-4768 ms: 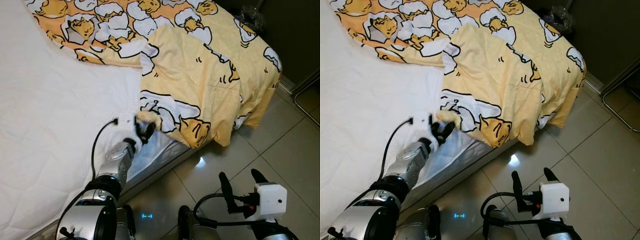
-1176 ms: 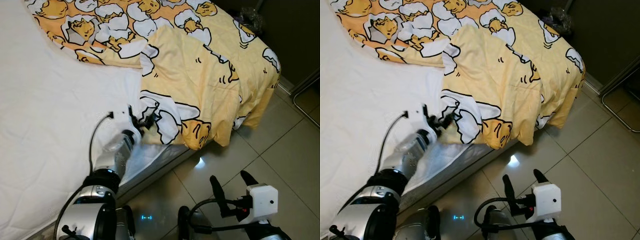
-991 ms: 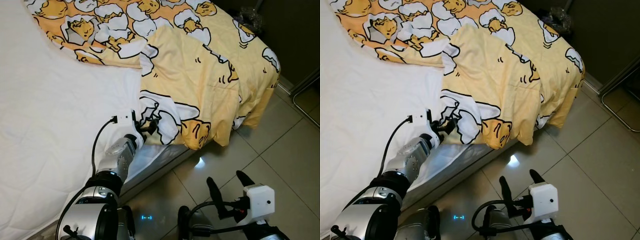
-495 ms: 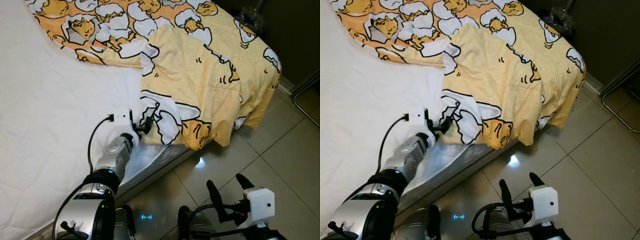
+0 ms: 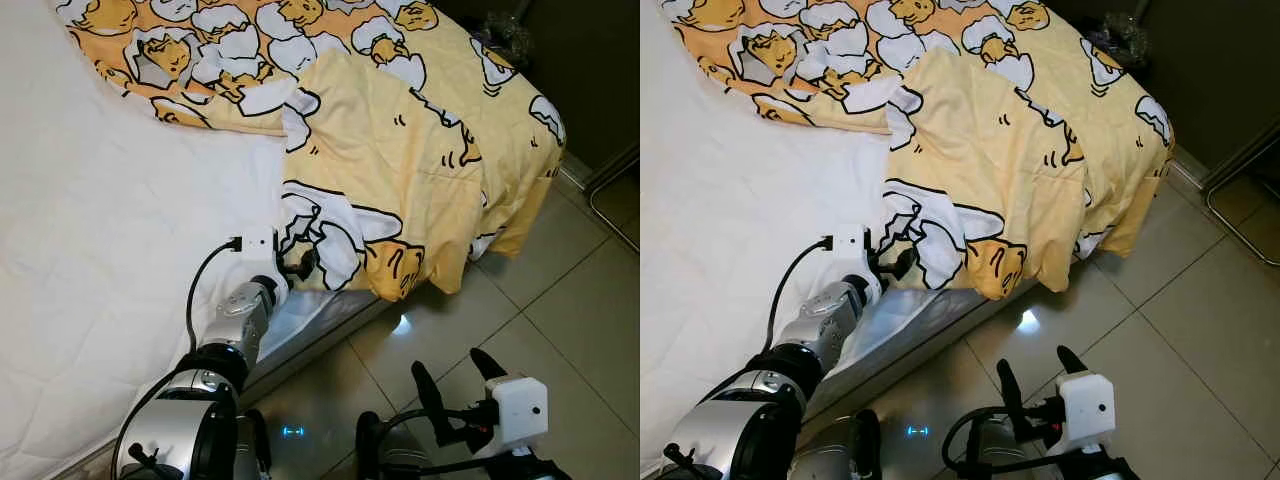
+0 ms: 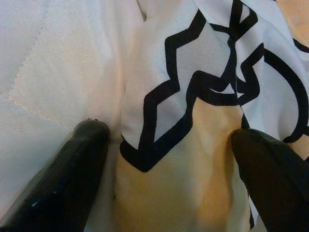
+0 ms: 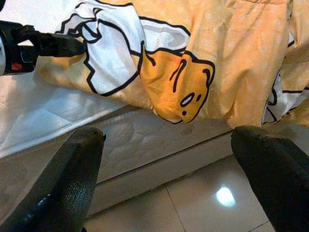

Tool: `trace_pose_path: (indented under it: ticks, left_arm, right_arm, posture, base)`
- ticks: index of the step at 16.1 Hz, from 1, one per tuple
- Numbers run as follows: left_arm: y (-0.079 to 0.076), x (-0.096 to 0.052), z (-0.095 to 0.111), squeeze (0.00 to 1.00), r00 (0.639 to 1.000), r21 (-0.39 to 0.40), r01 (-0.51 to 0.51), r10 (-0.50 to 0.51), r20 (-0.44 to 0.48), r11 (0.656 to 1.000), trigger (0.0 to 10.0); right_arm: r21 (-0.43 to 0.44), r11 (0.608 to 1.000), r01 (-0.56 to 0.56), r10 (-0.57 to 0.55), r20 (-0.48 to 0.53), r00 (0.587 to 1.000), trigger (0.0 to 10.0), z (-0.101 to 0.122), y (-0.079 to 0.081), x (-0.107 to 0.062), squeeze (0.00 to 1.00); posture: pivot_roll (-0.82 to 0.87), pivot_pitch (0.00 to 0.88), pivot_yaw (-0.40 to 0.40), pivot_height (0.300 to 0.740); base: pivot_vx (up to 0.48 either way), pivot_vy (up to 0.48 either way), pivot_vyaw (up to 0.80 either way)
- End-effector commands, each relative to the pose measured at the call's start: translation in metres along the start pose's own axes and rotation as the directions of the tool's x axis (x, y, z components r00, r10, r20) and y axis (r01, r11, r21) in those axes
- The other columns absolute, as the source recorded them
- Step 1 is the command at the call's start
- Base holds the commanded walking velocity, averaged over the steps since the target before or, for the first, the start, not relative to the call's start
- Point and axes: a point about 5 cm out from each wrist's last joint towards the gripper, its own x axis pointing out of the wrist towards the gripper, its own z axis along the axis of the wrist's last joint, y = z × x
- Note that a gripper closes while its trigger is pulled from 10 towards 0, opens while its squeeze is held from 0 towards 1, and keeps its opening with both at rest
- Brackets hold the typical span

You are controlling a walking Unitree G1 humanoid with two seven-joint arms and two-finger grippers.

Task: Clean up the room

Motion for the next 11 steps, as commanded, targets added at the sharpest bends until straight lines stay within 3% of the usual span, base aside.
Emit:
trace_pose_path:
  ticks: [1, 4, 7, 8, 9, 11]
  left_arm:
    - [-0.006, -0.004, -0.026, 0.0, 0.995, -0.026, 0.023, -0.025, -0.094, 0.999, 10.0]
    - [-0.017, -0.006, -0.038, 0.0, 0.984, -0.045, 0.101, -0.107, -0.145, 0.994, 10.0]
    - [-0.045, -0.011, -0.061, 0.0, 0.921, -0.209, 0.257, -0.304, -0.243, 0.944, 10.0]
    - [-0.046, -0.012, -0.067, 0.0, 0.92, -0.257, 0.238, -0.303, -0.25, 0.937, 1.3]
    - [-0.043, -0.012, -0.067, 0.0, 0.931, -0.297, 0.197, -0.273, -0.243, 0.934, 0.0]
    - [-0.037, -0.01, -0.06, 0.0, 0.951, -0.35, 0.158, -0.238, -0.199, 0.923, 0.0]
  right_arm:
    - [0.01, 1.0, 0.014, -0.013, -0.035, 0.999, 10.0, -0.005, -0.003, -0.006, 0.1]
    - [0.014, 1.0, 0.015, -0.014, -0.039, 0.999, 10.0, -0.007, -0.002, -0.006, 0.11]
    - [0.013, 1.0, 0.012, -0.011, -0.038, 0.999, 10.0, -0.007, -0.003, -0.005, 0.11]
    - [0.012, 1.0, 0.012, -0.012, -0.037, 0.999, 10.0, -0.007, -0.003, -0.005, 0.1]
    - [0.01, 1.0, 0.013, -0.013, -0.037, 0.999, 10.0, -0.007, -0.003, -0.005, 0.11]
    - [0.01, 1.0, 0.014, -0.014, -0.04, 0.999, 10.0, -0.007, -0.002, -0.006, 0.11]
  posture:
    - [-0.13, 0.245, -0.029, 0.74]
    - [-0.13, 0.236, -0.028, 0.74]
    - [-0.13, 0.227, -0.028, 0.74]
    - [-0.13, 0.227, -0.028, 0.74]
    - [-0.13, 0.229, -0.029, 0.74]
    - [-0.13, 0.232, -0.03, 0.74]
  base:
    - [0.0, 0.0, 0.0]
    - [0.0, 0.0, 0.0]
    - [0.0, 0.0, 0.0]
    - [0.0, 0.0, 0.0]
    - [0.0, 0.0, 0.0]
    - [0.0, 0.0, 0.0]
